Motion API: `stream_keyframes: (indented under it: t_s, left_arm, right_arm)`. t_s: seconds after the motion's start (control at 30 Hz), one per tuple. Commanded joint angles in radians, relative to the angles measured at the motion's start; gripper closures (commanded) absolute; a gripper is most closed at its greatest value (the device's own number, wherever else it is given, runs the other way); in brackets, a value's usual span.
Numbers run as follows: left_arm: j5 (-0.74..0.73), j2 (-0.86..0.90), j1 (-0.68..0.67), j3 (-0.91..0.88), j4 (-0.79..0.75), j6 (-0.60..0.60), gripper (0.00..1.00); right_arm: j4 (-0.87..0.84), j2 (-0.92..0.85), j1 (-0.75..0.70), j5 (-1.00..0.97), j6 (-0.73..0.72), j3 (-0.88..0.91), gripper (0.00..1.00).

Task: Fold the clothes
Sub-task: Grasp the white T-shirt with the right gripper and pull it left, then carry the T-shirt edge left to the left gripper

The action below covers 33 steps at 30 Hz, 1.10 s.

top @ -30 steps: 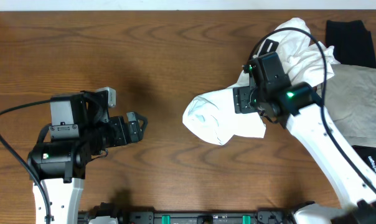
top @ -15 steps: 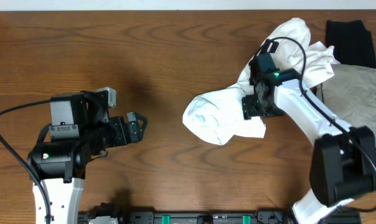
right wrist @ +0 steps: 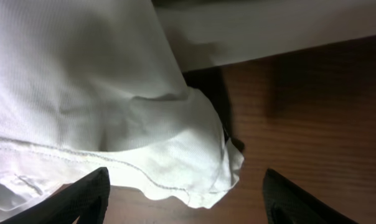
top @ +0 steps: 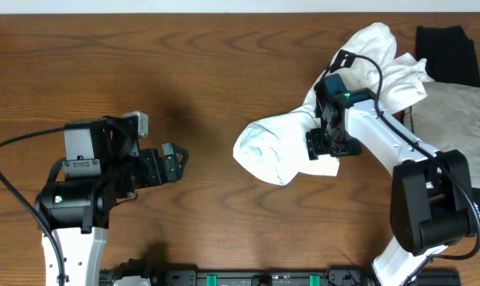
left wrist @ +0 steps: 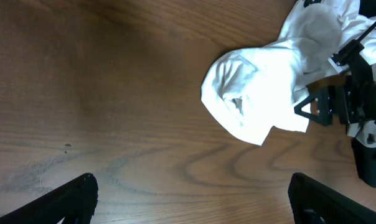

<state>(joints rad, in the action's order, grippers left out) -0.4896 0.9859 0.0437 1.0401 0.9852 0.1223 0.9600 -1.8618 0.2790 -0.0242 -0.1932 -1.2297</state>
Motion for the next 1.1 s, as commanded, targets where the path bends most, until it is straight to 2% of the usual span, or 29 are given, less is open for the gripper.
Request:
stream_keyframes:
  t_s: [0.0, 0.23, 0.27, 0.33, 0.4, 0.43, 0.67, 0.8, 1.07]
  left_arm:
    - [0.011, 0.0, -0.002, 0.016, 0.002, -0.021, 0.02]
    - [0.011, 0.0, -0.002, 0.016, 0.002, -0.021, 0.02]
    - [0.011, 0.0, -0.002, 0.016, 0.002, -0.021, 0.02]
    - [0.011, 0.0, -0.002, 0.016, 0.002, -0.021, 0.02]
    - [0.011, 0.0, -0.002, 0.016, 0.002, -0.021, 0.02]
    - [0.011, 0.0, -0.002, 0.016, 0.002, -0.021, 0.02]
    - [0.011, 0.0, -0.002, 0.016, 0.002, -0.021, 0.02]
    - [0.012, 0.0, -0.002, 0.016, 0.001, -0.021, 0.02]
    - [0.118, 0.0, -0.002, 0.016, 0.002, -0.021, 0.02]
  right_arm:
    - [-0.018, -0.007, -0.002, 0.007, 0.007, 0.04, 0.25]
    - [-0.08, -0.007, 0.002, 0.006, -0.019, 0.106, 0.26]
    - [-0.084, -0.007, 0.002, 0.007, -0.02, 0.111, 0.3]
    - [-0.089, -0.007, 0.002, 0.007, -0.019, 0.113, 0.48]
    - [-0.092, -0.007, 0.003, 0.008, -0.02, 0.113, 0.84]
    - [-0.093, -0.007, 0.003, 0.014, -0.019, 0.113, 0.97]
    - [-0.088, 0.01, 0.009, 0.066, -0.019, 0.103, 0.99]
    - [-0.038, 0.083, 0.042, 0.107, -0.019, 0.031, 0.99]
    - [-0.152, 0.233, 0.246, 0.186, 0.019, -0.202, 0.99]
